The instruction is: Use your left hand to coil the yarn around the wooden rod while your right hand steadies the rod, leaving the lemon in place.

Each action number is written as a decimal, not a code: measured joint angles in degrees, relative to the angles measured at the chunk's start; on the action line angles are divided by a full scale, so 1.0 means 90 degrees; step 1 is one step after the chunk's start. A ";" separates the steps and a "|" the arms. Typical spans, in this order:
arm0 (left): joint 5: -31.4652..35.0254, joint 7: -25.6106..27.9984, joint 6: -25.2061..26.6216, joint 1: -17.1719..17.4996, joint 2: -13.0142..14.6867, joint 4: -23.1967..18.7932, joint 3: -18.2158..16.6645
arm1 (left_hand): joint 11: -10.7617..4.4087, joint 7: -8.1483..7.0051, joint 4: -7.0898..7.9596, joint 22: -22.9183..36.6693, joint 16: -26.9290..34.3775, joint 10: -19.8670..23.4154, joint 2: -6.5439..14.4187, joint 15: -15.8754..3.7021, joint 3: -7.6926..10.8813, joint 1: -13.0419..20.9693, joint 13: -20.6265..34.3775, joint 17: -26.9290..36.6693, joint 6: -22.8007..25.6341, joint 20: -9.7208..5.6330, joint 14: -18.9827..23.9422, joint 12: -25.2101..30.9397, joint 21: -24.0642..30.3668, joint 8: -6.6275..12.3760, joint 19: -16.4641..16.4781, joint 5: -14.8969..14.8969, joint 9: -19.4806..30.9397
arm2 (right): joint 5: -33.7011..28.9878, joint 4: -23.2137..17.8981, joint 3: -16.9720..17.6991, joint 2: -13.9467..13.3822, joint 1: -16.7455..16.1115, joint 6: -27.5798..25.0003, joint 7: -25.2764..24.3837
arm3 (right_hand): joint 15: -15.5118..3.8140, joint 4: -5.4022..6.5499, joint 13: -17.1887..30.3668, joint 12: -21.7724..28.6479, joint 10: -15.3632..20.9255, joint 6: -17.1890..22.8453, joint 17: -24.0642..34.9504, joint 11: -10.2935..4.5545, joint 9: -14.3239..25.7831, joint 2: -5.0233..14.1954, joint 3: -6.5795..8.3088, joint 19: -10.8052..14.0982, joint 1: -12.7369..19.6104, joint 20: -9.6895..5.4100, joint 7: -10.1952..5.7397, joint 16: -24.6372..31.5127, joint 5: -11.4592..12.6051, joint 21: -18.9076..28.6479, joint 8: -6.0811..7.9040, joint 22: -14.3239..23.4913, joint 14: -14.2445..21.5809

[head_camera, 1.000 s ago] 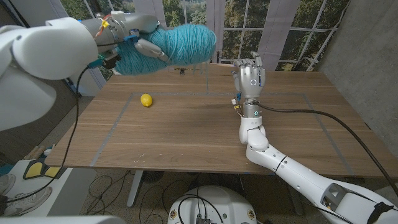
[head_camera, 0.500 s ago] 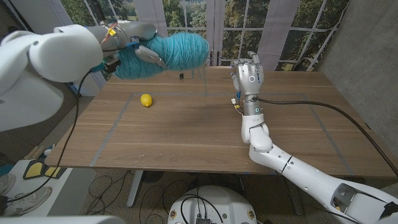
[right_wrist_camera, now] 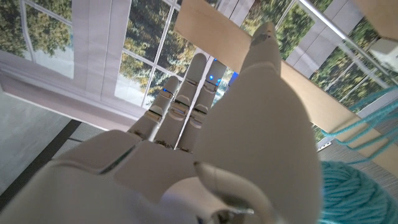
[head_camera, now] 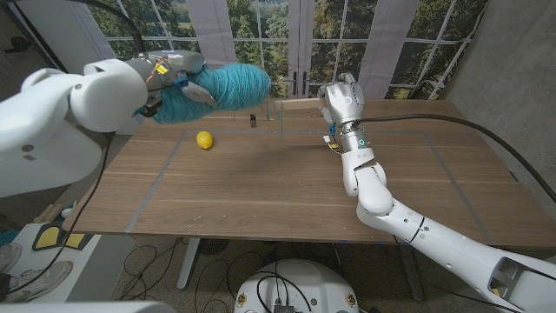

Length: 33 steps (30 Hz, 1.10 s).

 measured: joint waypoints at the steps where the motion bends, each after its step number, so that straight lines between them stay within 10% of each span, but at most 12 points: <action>1: 0.0000 0.0000 0.0000 0.0018 0.0041 0.0018 0.0046 | 0.0000 0.0000 0.0000 0.0000 0.0001 0.0000 0.0000 0.0000 0.0000 0.0000 0.0000 0.0000 0.0000 0.0000 0.0000 0.0000 -0.0001 0.0000 0.0000 0.0000 -0.0001 | -0.0038 0.0000 0.0000 0.0000 0.0000 0.0004 0.0203 | 0.0000 0.0000 -0.0001 0.0000 0.0001 -0.0009 0.0000 -0.0001 0.0000 0.0000 0.0000 0.0000 0.0000 0.0000 -0.0008 0.0000 0.0000 0.0000 0.0002 0.0000 0.0000; 16: 0.0294 0.0538 0.1089 -0.0524 0.0658 0.0238 0.1356 | 0.0000 0.0000 0.0007 0.0000 0.0007 0.0000 0.0000 0.0010 -0.0007 0.0000 0.0000 0.0000 0.0000 0.0002 0.0010 0.0000 -0.0024 0.0002 -0.0002 -0.0013 -0.0012 | -0.0635 -0.1292 0.0399 -0.0568 -0.0005 0.0306 0.3606 | 0.0000 0.0030 0.0017 -0.0071 0.0059 -0.0012 -0.0001 -0.0127 0.0009 0.0000 -0.0058 0.0048 0.0000 0.0000 -0.0007 -0.0051 0.0032 0.0055 -0.0003 0.0002 0.0000; 33: 0.1300 0.0616 0.1303 -0.1528 0.0250 0.0775 0.3477 | 0.0000 0.0003 0.0009 0.0000 0.0007 0.0000 0.0000 0.0010 -0.0009 0.0000 0.0000 0.0000 0.0004 0.0004 0.0010 0.0022 -0.0018 0.0015 -0.0004 0.0019 -0.0025 | -0.0980 -0.1248 0.0672 -0.0282 0.0212 0.0649 0.7002 | 0.0023 0.0069 0.0026 -0.0126 0.0150 -0.0027 0.0029 -0.0218 0.0051 0.0000 -0.0088 0.0047 0.0000 0.0000 -0.0015 -0.0069 0.0053 0.0055 -0.0053 0.0019 -0.0025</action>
